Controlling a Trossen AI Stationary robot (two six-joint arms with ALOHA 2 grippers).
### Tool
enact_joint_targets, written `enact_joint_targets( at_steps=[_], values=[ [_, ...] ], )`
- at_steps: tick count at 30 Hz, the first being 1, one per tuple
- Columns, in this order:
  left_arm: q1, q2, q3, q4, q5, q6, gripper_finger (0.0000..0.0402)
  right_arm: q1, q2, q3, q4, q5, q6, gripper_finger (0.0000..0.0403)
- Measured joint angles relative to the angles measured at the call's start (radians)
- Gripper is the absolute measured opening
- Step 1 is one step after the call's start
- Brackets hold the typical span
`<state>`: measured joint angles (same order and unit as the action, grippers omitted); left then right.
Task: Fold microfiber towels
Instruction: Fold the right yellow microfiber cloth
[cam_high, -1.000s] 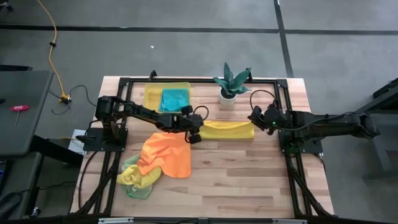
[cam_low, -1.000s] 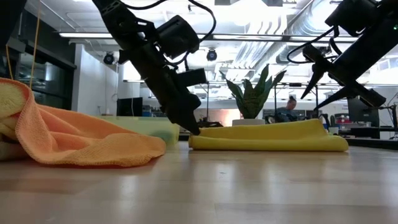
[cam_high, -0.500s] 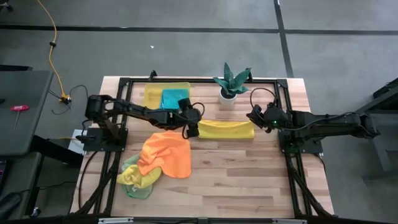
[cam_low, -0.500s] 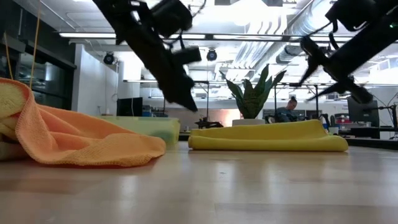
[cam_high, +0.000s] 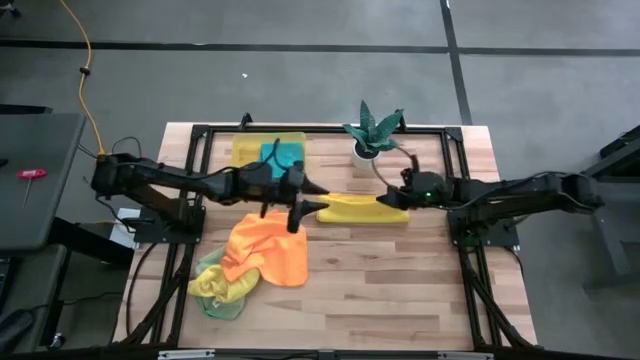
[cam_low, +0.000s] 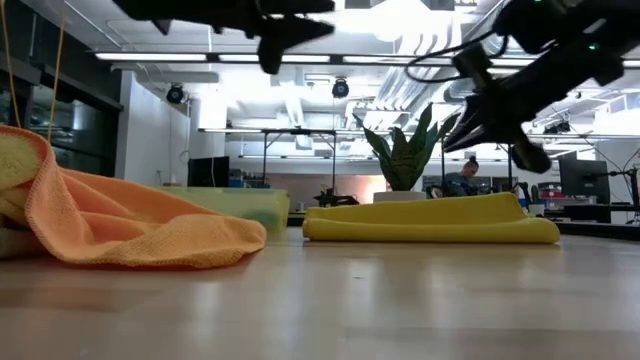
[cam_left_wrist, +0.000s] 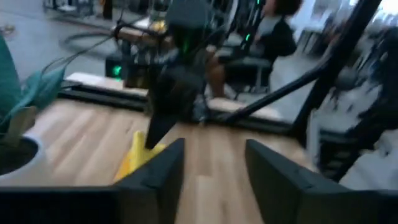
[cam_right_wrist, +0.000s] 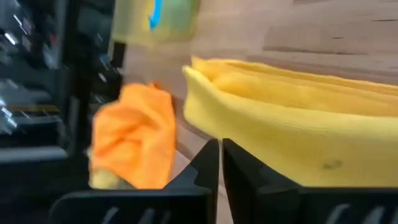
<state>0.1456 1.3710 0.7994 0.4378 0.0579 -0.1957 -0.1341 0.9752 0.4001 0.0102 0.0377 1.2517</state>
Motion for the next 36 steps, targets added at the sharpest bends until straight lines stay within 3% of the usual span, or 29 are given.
enact_joint_targets(
  at_steps=[5, 12, 20, 36],
  values=[
    [-0.032, -0.039, -0.068, 0.092, -0.047, -0.062, 0.0016, 0.001, 0.181, 0.109, -0.055, -0.079, -0.139, 0.0002],
    [-0.045, -0.043, -0.070, 0.099, -0.067, -0.083, 0.0002, -0.023, 0.388, 0.202, -0.112, -0.144, -0.243, 0.0000],
    [-0.045, -0.043, -0.070, 0.083, -0.070, -0.085, 0.0002, -0.081, 0.525, 0.242, -0.117, -0.067, -0.235, 0.0000],
    [-0.044, -0.042, -0.070, -0.031, -0.070, -0.089, 0.0000, -0.137, 0.488, 0.242, -0.183, 0.069, -0.181, 0.0000]
  ],
)
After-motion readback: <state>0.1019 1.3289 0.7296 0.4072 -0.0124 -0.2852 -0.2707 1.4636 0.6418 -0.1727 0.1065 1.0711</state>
